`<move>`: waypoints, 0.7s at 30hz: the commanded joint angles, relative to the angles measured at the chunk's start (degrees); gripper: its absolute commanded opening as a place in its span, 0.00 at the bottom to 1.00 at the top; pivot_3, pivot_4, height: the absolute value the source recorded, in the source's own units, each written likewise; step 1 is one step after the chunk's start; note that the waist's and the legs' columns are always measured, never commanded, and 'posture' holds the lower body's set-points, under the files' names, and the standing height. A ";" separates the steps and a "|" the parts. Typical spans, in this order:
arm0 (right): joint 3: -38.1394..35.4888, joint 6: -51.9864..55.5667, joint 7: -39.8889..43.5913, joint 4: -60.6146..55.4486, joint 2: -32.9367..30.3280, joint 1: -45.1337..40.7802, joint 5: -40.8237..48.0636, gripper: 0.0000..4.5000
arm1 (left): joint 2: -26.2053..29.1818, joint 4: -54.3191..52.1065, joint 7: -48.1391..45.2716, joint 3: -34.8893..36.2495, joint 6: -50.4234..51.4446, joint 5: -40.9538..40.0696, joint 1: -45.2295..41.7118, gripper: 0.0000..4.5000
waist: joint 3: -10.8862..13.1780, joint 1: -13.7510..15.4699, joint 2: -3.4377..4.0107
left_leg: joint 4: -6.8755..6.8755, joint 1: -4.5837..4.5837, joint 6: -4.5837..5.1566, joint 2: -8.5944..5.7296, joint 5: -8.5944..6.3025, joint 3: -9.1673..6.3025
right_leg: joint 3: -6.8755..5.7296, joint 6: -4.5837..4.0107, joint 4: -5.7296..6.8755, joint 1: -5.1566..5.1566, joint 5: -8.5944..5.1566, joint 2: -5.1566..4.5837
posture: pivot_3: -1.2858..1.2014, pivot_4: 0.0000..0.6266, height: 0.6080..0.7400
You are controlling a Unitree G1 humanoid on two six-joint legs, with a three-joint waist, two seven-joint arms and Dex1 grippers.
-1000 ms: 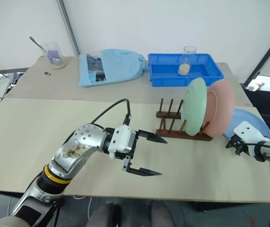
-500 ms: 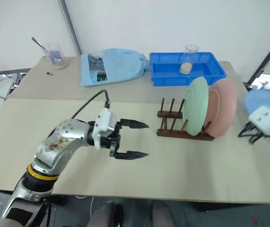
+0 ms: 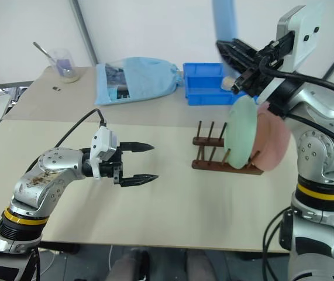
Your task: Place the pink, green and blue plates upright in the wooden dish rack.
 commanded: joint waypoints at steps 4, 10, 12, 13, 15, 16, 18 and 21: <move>-9.45 11.79 -14.52 -6.96 0.60 7.80 24.76 0.02 | 1.18 -0.19 -1.11 1.66 -2.14 -0.25 0.58 1.00 | 0.01 0.33 -0.03 | 0.15 -0.13 0.04 -0.10 -0.04 0.05 | 0.03 0.13 -0.24 0.09 0.05 -0.17 | 0.52 0.24 0.84; -10.16 12.04 -21.68 -9.64 -1.92 15.66 35.67 0.02 | 0.99 0.82 -2.36 1.26 -3.06 -0.34 0.07 1.00 | 0.01 -0.21 -0.04 | 0.23 -0.02 0.05 -0.07 -0.03 0.06 | 0.05 -0.05 -0.09 0.10 -0.03 0.01 | 0.52 0.24 0.84; -9.91 11.59 -22.90 -9.78 -2.95 17.58 37.74 0.02 | 0.77 1.21 -2.70 0.97 -3.38 -0.12 -0.27 1.00 | 0.01 -0.45 -0.04 | 0.23 0.04 0.05 -0.03 -0.02 0.08 | 0.05 0.06 -0.04 0.11 -0.15 0.06 | 0.52 0.24 0.84; -9.69 11.29 -23.51 -9.79 -3.35 18.29 38.57 0.02 | 0.66 1.41 -2.82 0.85 -3.47 -0.03 -0.47 1.00 | 0.01 -0.53 -0.04 | 0.23 0.07 0.06 -0.01 -0.02 0.07 | 0.05 0.08 -0.04 0.14 -0.20 0.08 | 0.52 0.24 0.84; -9.16 10.57 -24.87 -9.82 -3.76 19.32 40.23 0.02 | 0.47 1.65 -3.05 0.64 -3.64 0.03 -0.80 1.00 | 0.01 -0.60 -0.04 | 0.23 0.13 0.06 0.02 -0.02 0.09 | 0.06 0.04 -0.01 0.17 -0.24 0.11 | 0.52 0.24 0.84; -8.85 10.32 -25.50 -9.85 -3.85 19.83 40.96 0.02 | 0.34 1.69 -3.09 0.51 -3.67 0.04 -0.98 1.00 | 0.01 -0.60 -0.04 | 0.23 0.13 0.06 0.02 -0.02 0.09 | 0.06 0.05 0.00 0.16 -0.24 0.11 | 0.52 0.24 0.84; -8.31 9.74 -26.52 -9.97 -4.01 20.53 42.11 0.02 | 0.10 1.73 -3.11 0.29 -3.76 0.11 -1.23 1.00 | 0.01 -0.58 -0.04 | 0.23 0.12 0.06 0.02 -0.02 0.09 | 0.07 0.06 -0.01 0.16 -0.24 0.11 | 0.52 0.24 0.84; -7.53 8.36 -28.28 -10.27 -3.96 20.45 44.43 0.02 | -0.11 1.56 -3.07 0.08 -3.78 0.16 -1.37 1.00 | 0.01 -0.55 -0.04 | 0.23 0.10 0.06 0.01 -0.02 0.09 | 0.09 0.13 -0.03 0.16 -0.23 0.11 | 0.52 0.24 0.84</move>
